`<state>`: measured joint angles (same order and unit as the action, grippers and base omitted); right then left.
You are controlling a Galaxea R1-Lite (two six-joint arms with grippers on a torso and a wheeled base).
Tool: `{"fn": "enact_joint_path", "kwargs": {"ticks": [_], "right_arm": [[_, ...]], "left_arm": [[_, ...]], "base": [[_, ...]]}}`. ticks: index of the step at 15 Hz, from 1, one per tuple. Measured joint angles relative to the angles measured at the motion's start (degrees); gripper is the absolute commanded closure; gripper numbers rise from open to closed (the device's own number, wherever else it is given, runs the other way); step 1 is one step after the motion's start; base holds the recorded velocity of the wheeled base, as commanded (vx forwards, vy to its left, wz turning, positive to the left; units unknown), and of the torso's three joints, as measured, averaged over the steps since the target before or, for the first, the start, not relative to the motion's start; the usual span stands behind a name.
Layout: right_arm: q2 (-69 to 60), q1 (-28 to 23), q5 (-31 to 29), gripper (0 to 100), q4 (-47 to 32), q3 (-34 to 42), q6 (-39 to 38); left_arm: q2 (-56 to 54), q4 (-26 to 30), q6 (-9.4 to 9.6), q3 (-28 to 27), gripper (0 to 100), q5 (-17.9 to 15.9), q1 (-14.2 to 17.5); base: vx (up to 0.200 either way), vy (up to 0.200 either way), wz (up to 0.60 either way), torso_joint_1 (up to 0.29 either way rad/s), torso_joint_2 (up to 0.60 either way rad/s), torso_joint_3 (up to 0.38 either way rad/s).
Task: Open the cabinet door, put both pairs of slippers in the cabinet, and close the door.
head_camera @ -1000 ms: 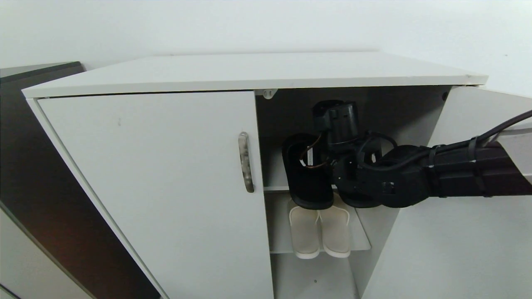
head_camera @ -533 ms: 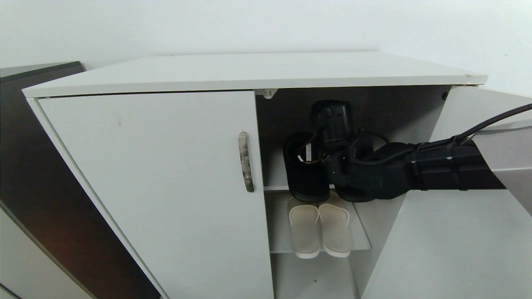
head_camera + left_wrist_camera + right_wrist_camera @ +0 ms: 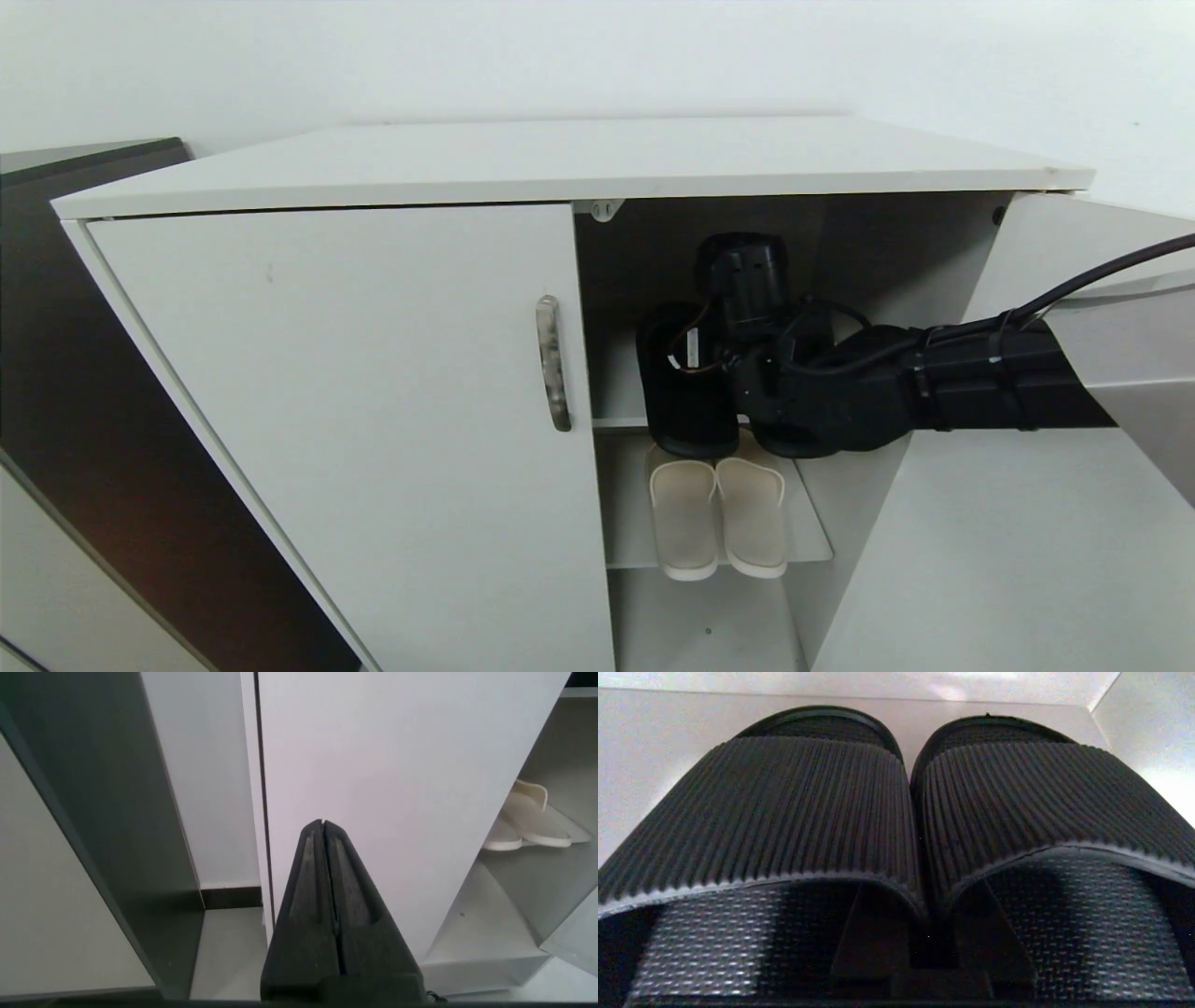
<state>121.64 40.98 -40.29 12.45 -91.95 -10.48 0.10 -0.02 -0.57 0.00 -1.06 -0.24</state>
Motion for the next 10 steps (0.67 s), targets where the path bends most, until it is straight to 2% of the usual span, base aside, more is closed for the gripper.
{"fn": "enact_joint_path", "kwargs": {"ticks": [1,6,10], "right_arm": [[0.0,0.0,0.0,0,0.0,0.1,0.0],[-0.5,0.1,0.0,0,0.1,1.7,0.0],[-4.2,1.4,-0.2,0,0.5,7.6,-0.9]], "left_arm": [[0.0,0.0,-0.02,0.0,100,0.0,0.0],[0.0,0.0,-0.02,0.0,100,0.0,0.0],[0.0,0.0,0.00,0.0,100,0.0,0.0]], "base": [[0.000,0.000,0.00,0.000,0.00,0.000],[0.000,0.000,0.00,0.000,0.00,0.000],[0.000,0.000,0.00,0.000,0.00,0.000]]}}
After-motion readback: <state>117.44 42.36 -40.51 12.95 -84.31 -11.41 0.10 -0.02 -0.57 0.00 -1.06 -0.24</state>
